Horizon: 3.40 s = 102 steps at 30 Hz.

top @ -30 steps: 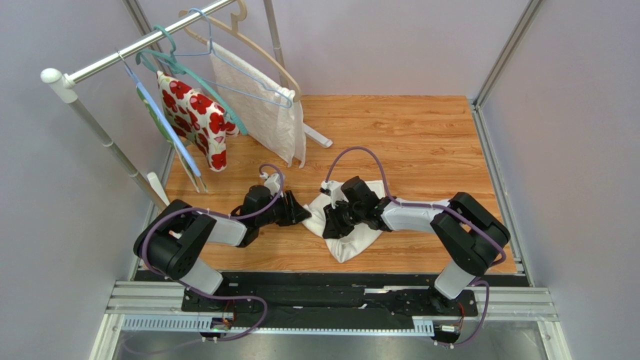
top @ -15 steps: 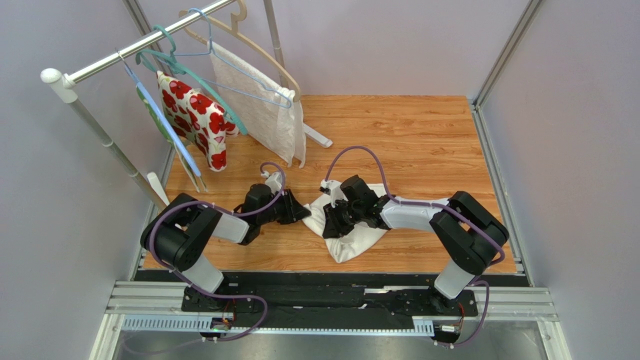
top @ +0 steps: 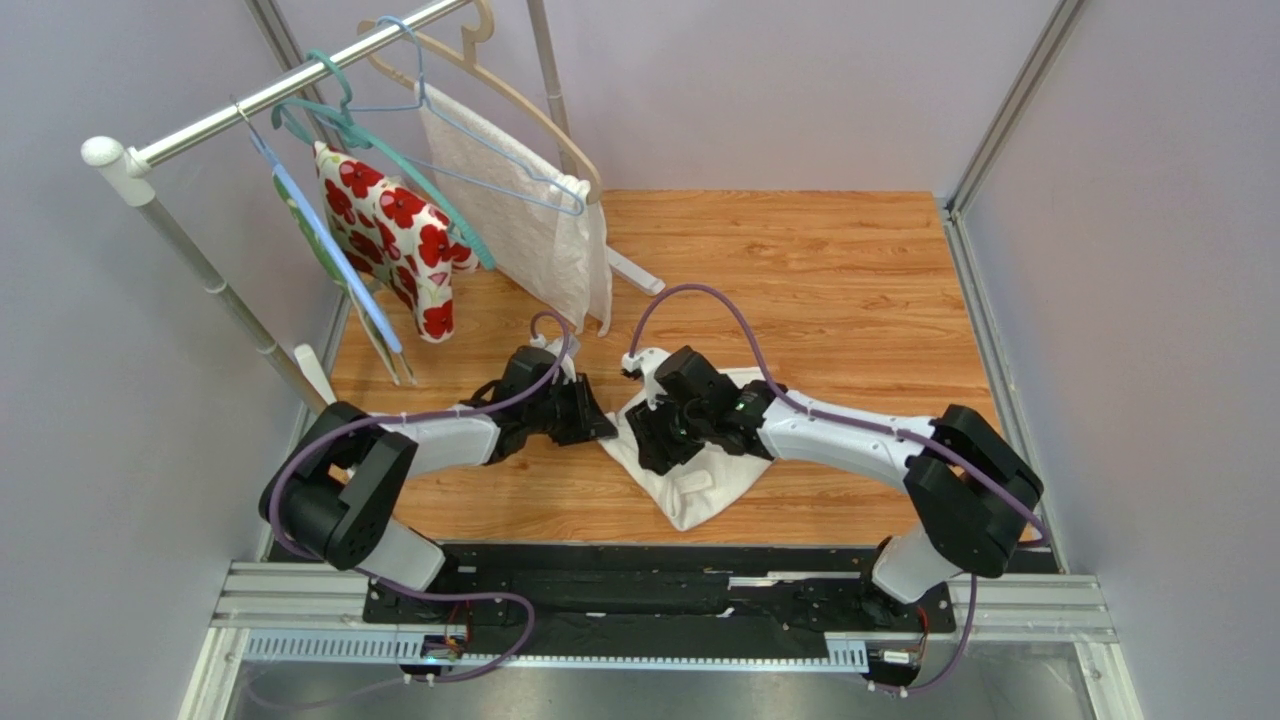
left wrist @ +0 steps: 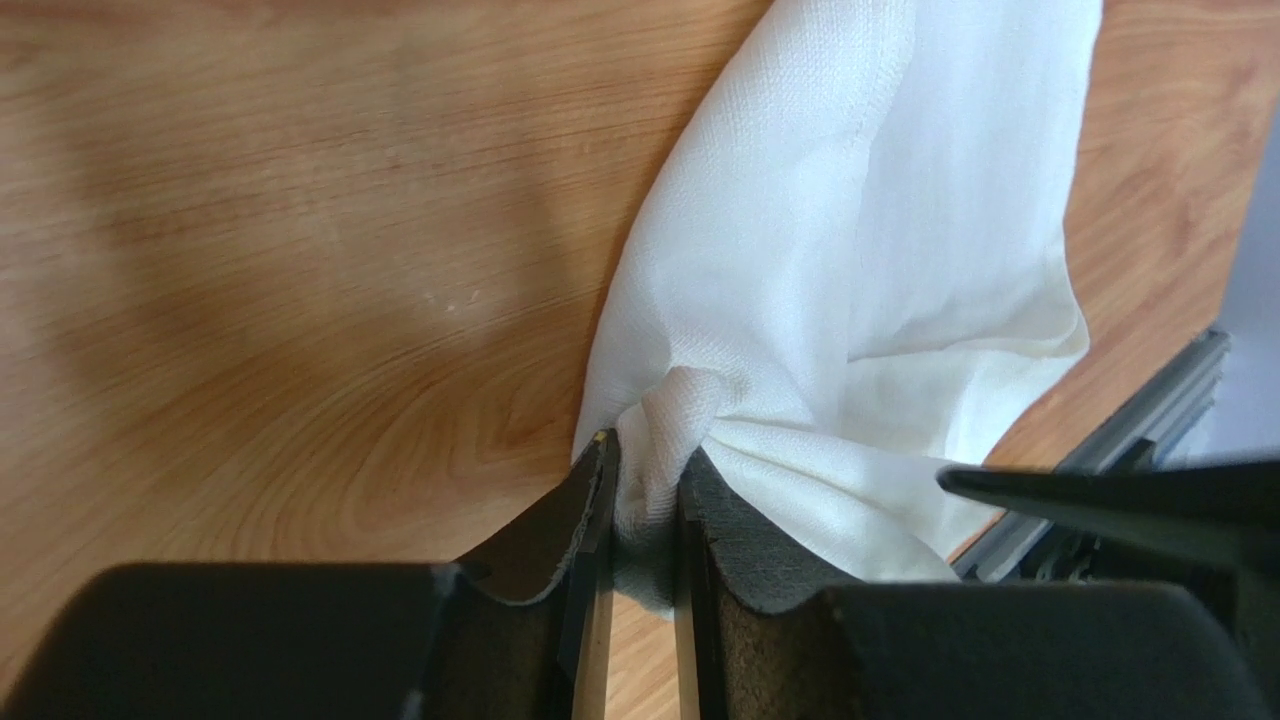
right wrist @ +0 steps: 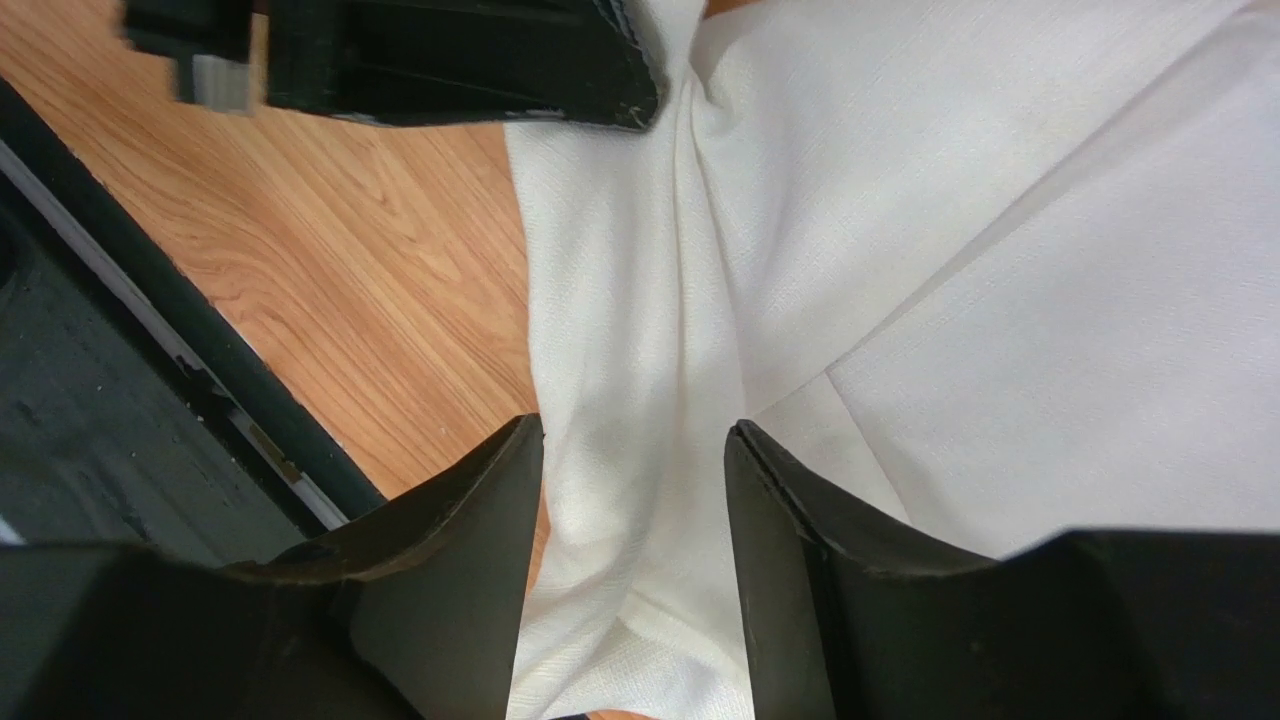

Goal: Fold the napkin, place the utensils inside, and roll it up
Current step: Roll the napkin with the utensil

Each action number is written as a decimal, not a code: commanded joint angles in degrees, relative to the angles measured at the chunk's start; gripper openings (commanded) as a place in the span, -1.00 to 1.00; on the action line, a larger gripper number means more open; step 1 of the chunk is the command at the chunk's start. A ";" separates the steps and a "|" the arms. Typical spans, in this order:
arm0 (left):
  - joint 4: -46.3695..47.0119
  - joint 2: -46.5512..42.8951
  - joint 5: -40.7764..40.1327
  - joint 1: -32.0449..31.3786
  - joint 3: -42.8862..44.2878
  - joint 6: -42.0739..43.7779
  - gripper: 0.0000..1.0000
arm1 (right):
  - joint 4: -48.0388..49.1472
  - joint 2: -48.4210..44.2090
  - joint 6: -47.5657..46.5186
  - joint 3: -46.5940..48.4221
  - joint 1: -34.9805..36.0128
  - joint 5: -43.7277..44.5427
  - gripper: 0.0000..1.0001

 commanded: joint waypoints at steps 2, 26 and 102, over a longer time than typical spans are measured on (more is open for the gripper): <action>-21.94 -4.50 -7.00 -0.96 6.42 4.04 -1.00 | 1.46 -4.12 -2.58 2.29 11.12 23.61 0.05; -32.32 -7.22 -9.64 -1.66 10.30 5.28 -1.00 | 13.26 6.84 -4.08 -2.19 23.53 30.76 0.05; 2.30 -13.81 -0.15 -1.49 -0.51 19.16 0.20 | 16.59 20.04 4.09 -9.14 -16.55 -33.40 -0.86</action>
